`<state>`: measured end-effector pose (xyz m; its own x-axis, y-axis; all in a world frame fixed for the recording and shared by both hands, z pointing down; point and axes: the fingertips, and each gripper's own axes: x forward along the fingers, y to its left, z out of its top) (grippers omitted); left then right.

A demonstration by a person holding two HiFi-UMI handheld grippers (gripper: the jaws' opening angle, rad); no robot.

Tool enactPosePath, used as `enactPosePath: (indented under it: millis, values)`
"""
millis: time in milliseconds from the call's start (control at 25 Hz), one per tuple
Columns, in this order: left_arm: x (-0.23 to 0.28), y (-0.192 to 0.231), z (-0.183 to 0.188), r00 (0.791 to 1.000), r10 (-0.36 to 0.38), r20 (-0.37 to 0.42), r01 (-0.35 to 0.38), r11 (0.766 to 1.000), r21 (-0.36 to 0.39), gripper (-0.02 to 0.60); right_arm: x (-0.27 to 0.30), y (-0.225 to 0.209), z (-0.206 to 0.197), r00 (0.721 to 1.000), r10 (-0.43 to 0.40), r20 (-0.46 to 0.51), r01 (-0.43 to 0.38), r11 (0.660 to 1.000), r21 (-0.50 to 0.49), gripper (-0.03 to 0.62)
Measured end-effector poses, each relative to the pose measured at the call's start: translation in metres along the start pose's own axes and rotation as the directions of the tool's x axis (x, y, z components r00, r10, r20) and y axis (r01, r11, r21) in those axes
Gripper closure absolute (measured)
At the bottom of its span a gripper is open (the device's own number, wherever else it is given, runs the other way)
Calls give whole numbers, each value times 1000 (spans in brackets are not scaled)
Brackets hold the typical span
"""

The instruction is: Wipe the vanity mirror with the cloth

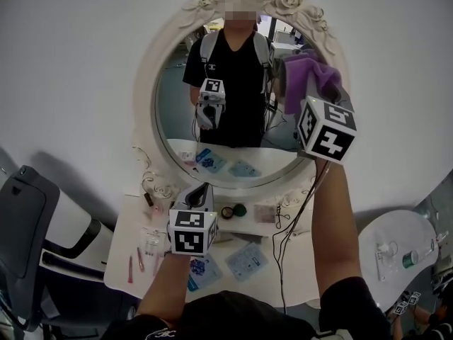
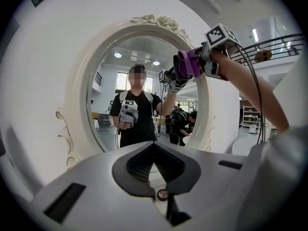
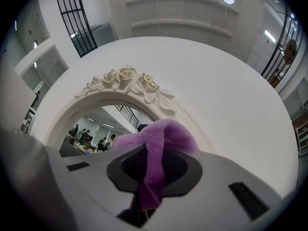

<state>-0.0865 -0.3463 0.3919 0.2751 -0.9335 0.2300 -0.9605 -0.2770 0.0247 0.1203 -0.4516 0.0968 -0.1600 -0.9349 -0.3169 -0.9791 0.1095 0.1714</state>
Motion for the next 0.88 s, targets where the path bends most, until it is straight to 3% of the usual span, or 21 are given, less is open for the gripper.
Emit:
enactPosePath:
  millis: [200,400,640,880]
  values:
    - [-5,7,1,1000,23,3,-23,1000,4,584,6,1,1,999,-40,5,40,999,6,540]
    - [-12,13,0,999,47,-1,-47,999,13,584,10,3,4,1000,-21,8,21,998,53,540]
    - [-24,29,-4,995,95,-8,-95,995,3,584,15,17,17,999,-21,35,22,1000,-10,540]
    - [-40,41,-5,990,139,-1,-139,990,-10,584,23,30,32,999,-10,50,10,1000,-11,540]
